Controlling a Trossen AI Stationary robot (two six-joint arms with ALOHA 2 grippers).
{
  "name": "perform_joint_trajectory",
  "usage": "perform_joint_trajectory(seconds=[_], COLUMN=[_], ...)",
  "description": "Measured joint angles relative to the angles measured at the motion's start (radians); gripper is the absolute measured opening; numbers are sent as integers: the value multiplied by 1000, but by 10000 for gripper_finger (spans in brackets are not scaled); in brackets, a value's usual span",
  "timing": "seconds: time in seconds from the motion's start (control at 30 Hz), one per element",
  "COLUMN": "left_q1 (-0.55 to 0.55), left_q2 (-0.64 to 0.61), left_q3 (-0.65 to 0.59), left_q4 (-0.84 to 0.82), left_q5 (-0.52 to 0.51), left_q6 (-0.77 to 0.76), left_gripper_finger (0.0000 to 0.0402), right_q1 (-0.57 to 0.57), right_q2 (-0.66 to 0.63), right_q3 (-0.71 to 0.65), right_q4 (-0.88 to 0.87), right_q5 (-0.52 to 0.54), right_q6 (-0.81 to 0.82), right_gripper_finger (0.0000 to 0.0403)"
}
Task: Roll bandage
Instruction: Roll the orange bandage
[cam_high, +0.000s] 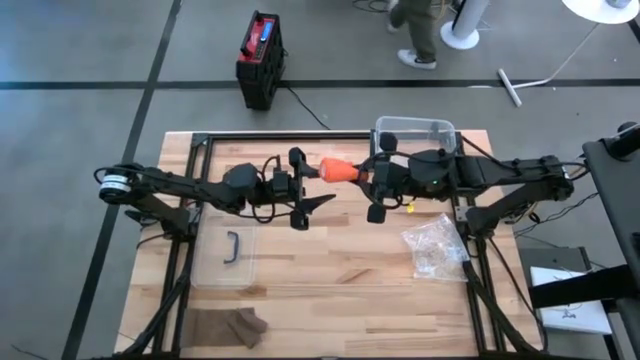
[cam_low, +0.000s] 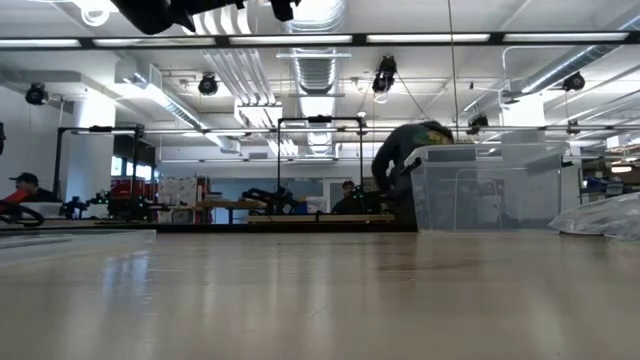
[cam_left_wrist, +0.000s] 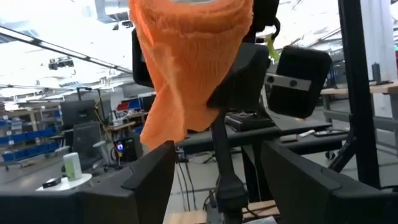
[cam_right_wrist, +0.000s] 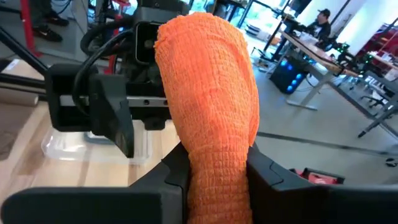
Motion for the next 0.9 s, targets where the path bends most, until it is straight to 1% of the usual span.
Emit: perform_joint_trajectory(seconds=[0.13,0.27,0.43,0.53,0.6,0.67,0.73,0.83,0.87,0.9], left_q1=[2,2,2,2,4,4,5,5,5,5], left_q2=[0,0,0,0,0,0,0,0,0,0], left_q3=[6,14,22,39,52,64,71,73,72,71], left_q4=[8,13,16,20,11,-4,-25,-43,-43,-43], left_q5=[-35,-33,-21,-37,-39,-39,-40,-57,-59,-61], left_q6=[-1,-8,-13,-25,-31,-38,-40,-40,-42,-42], left_gripper_finger=[233,228,214,199,178,148,106,29,16,11], right_q1=[1,2,2,2,2,2,2,2,2,2], right_q2=[1,5,6,6,6,6,6,6,6,6], right_q3=[0,0,0,0,0,0,0,0,0,0], right_q4=[-2,0,1,0,0,2,1,-1,0,1], right_q5=[-7,-29,-29,-30,-30,-29,-28,-20,-16,-9], right_q6=[7,11,11,11,10,9,9,13,15,14], right_gripper_finger=[74,71,77,76,73,72,74,83,85,86])
